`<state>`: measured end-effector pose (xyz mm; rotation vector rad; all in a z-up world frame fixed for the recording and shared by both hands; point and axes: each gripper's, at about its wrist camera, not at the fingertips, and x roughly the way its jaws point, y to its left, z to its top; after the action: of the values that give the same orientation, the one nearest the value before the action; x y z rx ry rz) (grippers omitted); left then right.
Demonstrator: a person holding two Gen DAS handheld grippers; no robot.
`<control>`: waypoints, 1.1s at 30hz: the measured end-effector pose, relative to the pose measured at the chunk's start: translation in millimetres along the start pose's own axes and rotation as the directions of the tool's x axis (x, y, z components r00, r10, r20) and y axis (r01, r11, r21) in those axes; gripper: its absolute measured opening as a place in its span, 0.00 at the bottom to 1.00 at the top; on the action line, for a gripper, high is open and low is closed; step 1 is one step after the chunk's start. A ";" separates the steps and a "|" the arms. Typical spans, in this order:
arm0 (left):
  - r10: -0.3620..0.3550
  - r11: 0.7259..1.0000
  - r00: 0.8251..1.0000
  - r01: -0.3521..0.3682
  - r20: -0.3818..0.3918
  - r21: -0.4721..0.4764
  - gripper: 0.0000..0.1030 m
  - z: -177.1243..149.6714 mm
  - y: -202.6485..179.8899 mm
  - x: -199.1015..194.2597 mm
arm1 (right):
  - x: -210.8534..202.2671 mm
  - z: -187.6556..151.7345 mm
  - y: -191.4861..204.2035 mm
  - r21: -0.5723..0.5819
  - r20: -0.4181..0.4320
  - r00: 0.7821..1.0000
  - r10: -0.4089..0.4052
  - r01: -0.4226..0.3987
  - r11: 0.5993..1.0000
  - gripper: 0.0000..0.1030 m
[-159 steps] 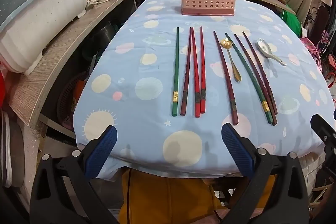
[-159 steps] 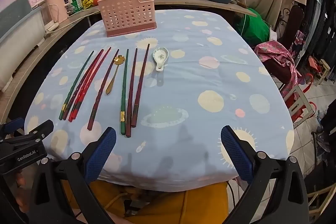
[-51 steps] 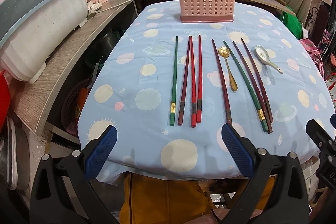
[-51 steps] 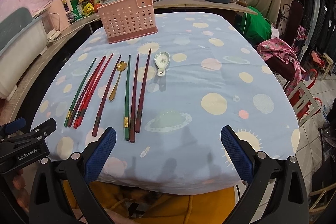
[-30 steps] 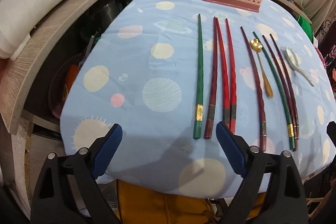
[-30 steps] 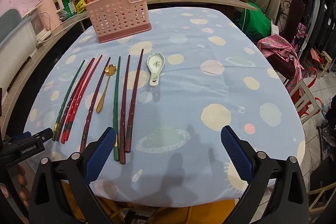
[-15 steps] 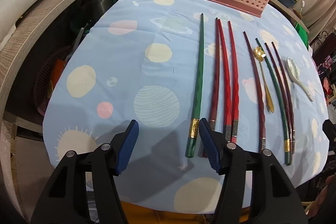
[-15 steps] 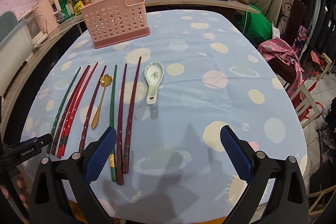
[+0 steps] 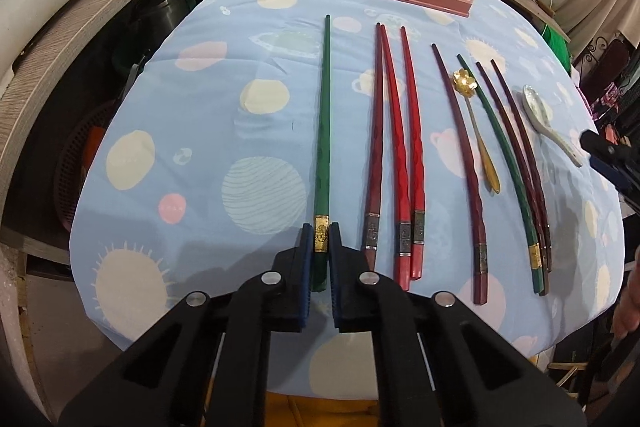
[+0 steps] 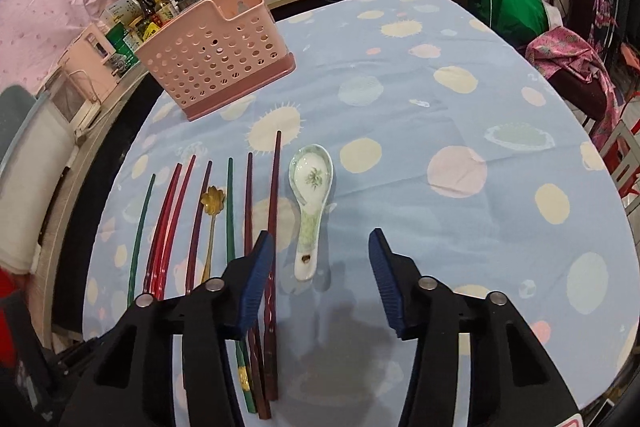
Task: Organize utensils
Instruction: 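Grasp the green chopstick with the left tool while the right tool grasps the white ceramic spoon, then lift the green chopstick and white spoon and carry both over the pink basket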
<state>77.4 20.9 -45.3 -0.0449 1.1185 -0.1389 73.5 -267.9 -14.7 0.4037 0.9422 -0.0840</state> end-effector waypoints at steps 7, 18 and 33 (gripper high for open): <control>0.002 1.000 1.000 -0.002 0.000 -0.002 0.07 -0.2 -0.2 0.0 | 33.9 1.0 -3.7 0.027 -0.075 0.997 0.027 -0.025 0.999 0.15; 0.030 1.000 1.000 -0.030 0.004 0.006 0.07 -1.5 -4.1 -0.1 | 40.4 -14.8 6.2 -0.026 -0.069 0.997 0.033 -0.035 0.999 0.09; 0.011 1.000 0.998 -0.010 0.058 -0.016 0.07 8.3 2.4 -32.3 | -16.2 -9.3 5.7 -0.060 0.028 1.000 0.006 -0.004 0.998 0.07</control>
<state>71.1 27.4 -13.1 -0.0566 1.0614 -0.1193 58.1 -260.9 -4.9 0.3482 0.9140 -0.0565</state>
